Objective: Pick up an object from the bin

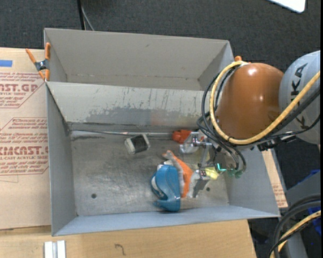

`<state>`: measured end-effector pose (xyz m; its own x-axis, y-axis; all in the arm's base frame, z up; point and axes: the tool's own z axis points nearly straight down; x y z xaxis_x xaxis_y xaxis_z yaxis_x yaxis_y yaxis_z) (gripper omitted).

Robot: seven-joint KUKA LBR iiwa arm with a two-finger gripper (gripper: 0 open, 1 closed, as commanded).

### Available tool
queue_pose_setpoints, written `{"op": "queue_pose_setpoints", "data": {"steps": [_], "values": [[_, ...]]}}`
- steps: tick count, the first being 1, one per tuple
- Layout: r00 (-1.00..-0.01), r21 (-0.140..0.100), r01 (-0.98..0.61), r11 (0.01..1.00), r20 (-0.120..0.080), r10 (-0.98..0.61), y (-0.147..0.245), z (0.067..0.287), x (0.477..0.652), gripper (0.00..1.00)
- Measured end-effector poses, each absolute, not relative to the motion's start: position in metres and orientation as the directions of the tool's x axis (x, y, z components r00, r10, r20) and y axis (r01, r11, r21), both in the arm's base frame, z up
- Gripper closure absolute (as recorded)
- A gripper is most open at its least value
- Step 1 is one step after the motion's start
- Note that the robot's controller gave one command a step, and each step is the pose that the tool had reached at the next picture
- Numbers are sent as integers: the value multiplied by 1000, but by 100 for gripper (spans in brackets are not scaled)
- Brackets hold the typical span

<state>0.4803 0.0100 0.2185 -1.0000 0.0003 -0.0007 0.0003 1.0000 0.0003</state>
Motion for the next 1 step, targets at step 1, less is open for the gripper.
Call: {"op": "queue_pose_setpoints", "data": {"steps": [1], "values": [[-1000, 0, -15, 1000, -11, -15, 31, 180, 487, 0]]}}
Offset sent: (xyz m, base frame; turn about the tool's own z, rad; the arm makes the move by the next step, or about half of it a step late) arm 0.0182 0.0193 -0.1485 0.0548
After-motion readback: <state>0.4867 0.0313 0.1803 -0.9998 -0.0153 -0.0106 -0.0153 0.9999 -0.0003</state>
